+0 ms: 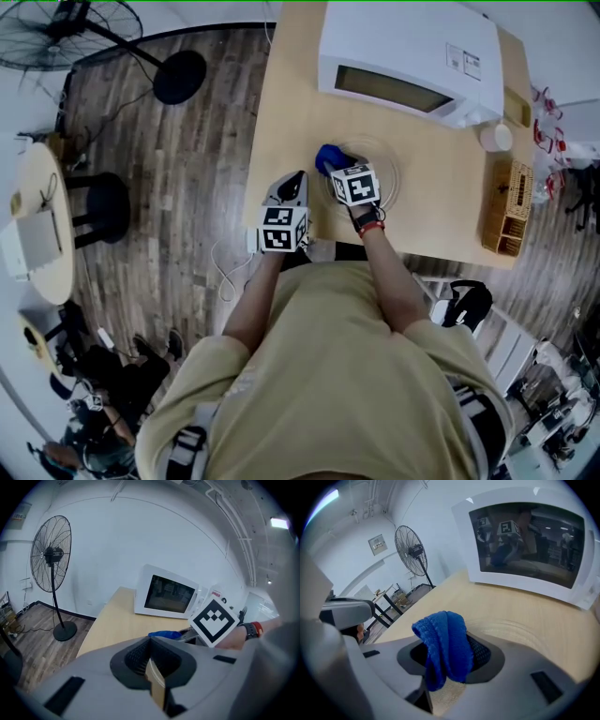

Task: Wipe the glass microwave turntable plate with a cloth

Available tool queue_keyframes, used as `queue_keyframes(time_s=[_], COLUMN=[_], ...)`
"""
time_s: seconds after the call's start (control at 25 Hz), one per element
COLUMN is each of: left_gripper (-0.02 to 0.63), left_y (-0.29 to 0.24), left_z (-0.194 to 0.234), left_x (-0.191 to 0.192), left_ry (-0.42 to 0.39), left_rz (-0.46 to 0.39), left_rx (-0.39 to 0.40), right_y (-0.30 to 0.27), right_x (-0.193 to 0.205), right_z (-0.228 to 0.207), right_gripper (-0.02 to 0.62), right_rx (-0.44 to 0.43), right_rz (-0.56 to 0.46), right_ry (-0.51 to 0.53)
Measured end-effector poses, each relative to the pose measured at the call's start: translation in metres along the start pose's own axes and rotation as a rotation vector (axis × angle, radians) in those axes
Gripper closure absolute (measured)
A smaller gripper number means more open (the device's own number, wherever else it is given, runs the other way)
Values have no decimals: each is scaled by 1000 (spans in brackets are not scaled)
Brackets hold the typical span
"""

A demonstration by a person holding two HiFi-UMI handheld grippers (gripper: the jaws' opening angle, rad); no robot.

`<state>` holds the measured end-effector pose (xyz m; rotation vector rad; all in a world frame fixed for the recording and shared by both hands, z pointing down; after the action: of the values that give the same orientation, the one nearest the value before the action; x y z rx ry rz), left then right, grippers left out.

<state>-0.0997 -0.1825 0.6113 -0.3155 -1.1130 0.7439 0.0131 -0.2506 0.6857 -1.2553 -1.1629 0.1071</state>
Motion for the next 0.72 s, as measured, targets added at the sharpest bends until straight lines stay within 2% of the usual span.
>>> queue_keyframes(time_s=[0.28,0.72], left_gripper=[586,588], left_y=[2,-7], left_z=[4,-7], left_x=[0,1], left_ry=[6,3], left_rz=[2,11], left_rx=[-4,15], right_y=[-10,-7], right_x=[1,5], right_z=[4,-2], right_gripper=[414,414], right_rx=[10,-1], right_rz=[64,62], right_ry=[52,47])
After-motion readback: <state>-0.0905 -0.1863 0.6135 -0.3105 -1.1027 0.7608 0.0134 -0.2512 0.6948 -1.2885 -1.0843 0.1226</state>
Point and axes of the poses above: the fingertips, and each gripper's own axes: y backward along the fingers, z to its left, x out of its underside, the point moved 5 cm from there along y, backward along the fingers, and after that the axes turned 12 degrees about y, right-handed, at the moved point
